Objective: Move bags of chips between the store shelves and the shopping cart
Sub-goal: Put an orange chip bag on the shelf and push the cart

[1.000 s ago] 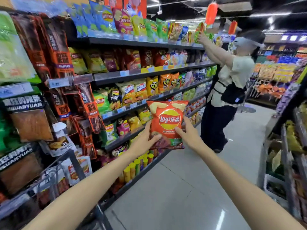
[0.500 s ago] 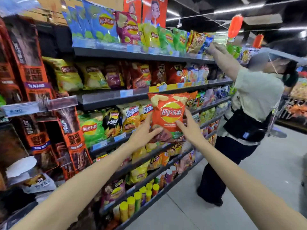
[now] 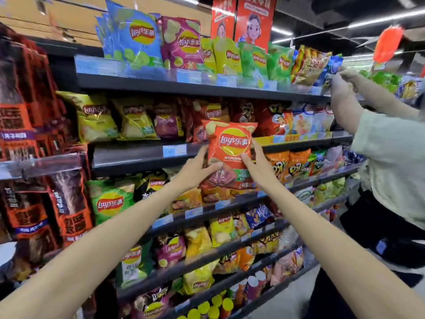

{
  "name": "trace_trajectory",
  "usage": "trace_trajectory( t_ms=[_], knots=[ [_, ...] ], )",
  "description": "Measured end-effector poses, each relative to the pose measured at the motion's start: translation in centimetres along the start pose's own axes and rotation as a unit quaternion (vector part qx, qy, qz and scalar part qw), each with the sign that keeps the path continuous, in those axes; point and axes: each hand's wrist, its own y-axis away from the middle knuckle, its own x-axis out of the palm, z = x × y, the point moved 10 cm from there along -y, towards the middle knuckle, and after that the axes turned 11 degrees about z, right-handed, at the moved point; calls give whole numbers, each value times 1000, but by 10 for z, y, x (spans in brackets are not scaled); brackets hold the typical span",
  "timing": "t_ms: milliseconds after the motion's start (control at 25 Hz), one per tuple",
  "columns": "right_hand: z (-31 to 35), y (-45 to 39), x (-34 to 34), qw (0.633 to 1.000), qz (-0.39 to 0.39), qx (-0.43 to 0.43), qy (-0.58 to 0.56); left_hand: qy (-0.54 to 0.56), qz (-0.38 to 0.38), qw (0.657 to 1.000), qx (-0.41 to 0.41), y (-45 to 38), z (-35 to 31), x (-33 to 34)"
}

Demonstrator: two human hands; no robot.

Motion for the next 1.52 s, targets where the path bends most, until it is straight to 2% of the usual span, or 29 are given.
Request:
trace_trajectory(
  t_ms=[360, 520, 760, 1000, 1280, 1520],
  knots=[
    [-15, -141, -39, 990, 69, -118, -38, -37, -127, 990, -38, -114, 5, -47],
    [-27, -182, -34, 985, 108, -127, -46, -52, -127, 989, -51, -140, 7, -56],
    [-30, -234, -34, 978, 116, -162, -58, -58, -142, 987, -49, -174, 9, -75],
    [-40, -263, -28, 975, 129, -174, -38, -131, -119, 981, -75, -196, 16, -80],
    [-56, -276, -21, 975, 108, -192, -9, -117, -62, 987, -88, -206, 38, -71],
    [-84, -278, -22, 985, 92, -146, 23, -111, -32, 989, -90, -218, 49, -61]
  ],
)
